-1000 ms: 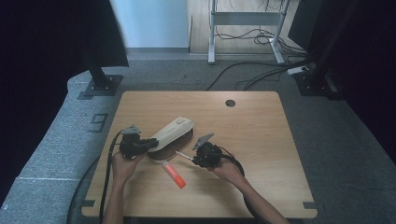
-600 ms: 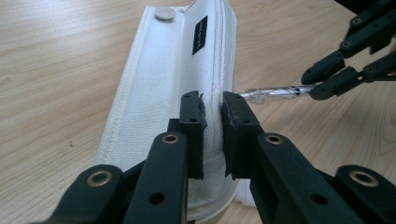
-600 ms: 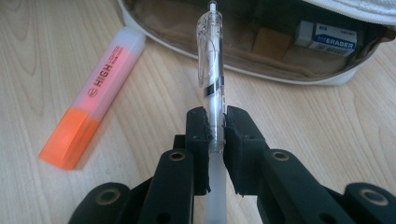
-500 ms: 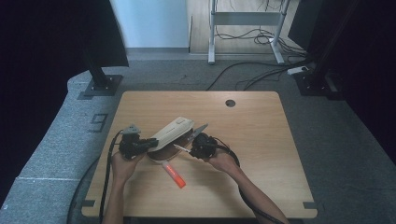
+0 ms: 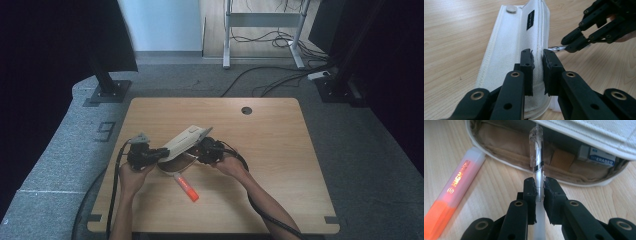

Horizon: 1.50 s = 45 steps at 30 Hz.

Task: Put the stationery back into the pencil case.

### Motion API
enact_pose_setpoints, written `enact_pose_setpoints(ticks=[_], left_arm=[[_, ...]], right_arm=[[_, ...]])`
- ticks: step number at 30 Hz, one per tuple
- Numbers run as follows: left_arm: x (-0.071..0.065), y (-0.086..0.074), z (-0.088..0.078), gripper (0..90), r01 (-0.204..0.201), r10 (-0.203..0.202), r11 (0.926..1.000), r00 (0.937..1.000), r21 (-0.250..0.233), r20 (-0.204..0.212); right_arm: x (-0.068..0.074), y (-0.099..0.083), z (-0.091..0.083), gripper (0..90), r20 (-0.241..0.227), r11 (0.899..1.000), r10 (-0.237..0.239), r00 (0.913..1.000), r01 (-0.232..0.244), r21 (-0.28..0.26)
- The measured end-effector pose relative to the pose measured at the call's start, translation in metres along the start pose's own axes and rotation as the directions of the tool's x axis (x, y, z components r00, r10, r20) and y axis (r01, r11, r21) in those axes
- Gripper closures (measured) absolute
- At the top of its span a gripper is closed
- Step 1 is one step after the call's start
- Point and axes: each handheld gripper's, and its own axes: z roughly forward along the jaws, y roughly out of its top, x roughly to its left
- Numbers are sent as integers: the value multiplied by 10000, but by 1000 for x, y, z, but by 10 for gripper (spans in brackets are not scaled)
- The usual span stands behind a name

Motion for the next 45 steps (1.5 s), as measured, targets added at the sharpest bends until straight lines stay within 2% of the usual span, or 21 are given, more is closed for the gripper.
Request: enact_pose_setpoints(ticks=[12,20,28,34,39,45], left_arm=[[0,0,0,795,43,-42,10000,9998,-82,200],[0,0,1,795,46,-44,10000,9996,-79,287],[-1,0,2,795,54,-52,10000,9994,-59,341],[-1,0,2,795,37,-36,10000,9994,-28,337],[1,0,2,795,70,-68,10000,9994,-55,354],[0,0,2,794,68,-67,10000,9993,-35,360]], right_arm=[[-8,14,17,780,55,10000,40,10000,-39,-56],[-13,19,25,779,211,9997,32,9998,-27,-256],[-18,23,32,778,190,9989,216,9996,-208,-411],[-21,23,37,769,220,9987,134,9997,-123,-492],[-20,20,37,675,115,9984,268,9996,-261,-511],[-22,10,30,635,142,9975,476,9988,-468,-521]])
